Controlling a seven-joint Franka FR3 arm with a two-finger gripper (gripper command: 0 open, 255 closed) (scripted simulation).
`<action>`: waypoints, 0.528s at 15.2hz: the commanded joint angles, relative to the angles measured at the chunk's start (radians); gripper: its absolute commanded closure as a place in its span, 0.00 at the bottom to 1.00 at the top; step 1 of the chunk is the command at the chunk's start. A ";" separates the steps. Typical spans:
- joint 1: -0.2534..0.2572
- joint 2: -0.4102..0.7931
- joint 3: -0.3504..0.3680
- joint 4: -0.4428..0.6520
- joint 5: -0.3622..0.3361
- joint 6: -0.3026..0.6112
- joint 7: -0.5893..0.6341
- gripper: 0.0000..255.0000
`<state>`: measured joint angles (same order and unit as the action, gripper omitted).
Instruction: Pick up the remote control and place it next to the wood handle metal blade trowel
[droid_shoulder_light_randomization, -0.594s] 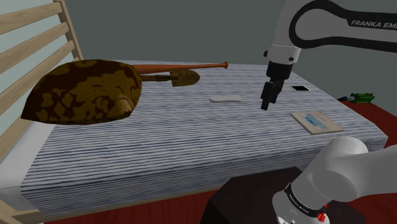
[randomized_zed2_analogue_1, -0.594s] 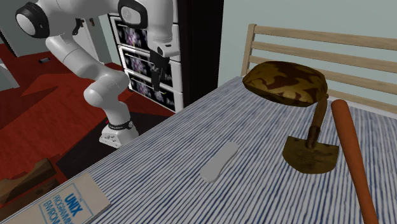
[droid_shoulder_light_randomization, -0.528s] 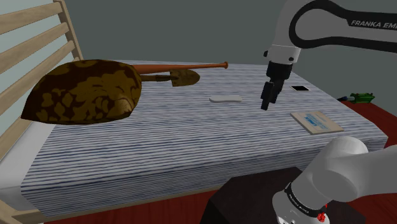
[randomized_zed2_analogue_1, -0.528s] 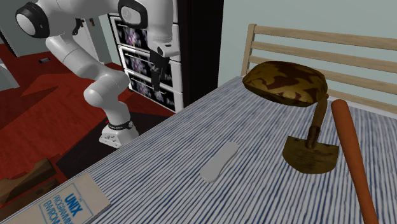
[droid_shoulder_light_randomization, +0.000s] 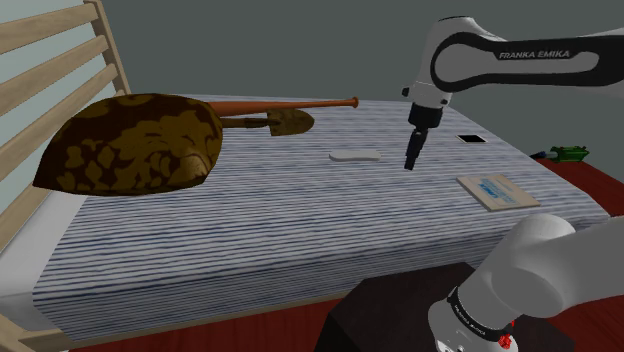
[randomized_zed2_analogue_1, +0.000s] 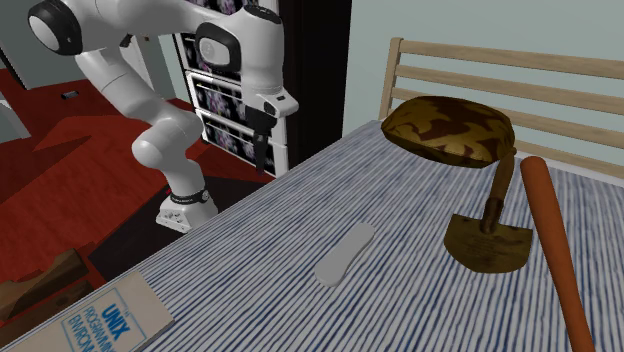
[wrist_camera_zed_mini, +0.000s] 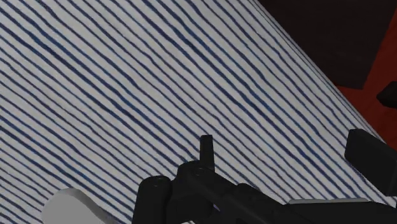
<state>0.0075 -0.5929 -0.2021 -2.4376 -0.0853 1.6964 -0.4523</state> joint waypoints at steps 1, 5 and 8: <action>0.008 0.053 -0.034 0.008 -0.023 0.060 -0.083 0.00; 0.027 0.179 -0.100 0.052 -0.046 0.173 -0.244 0.00; 0.043 0.284 -0.143 0.101 -0.043 0.251 -0.366 0.00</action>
<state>0.0440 -0.3438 -0.3323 -2.3515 -0.1301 1.9191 -0.7752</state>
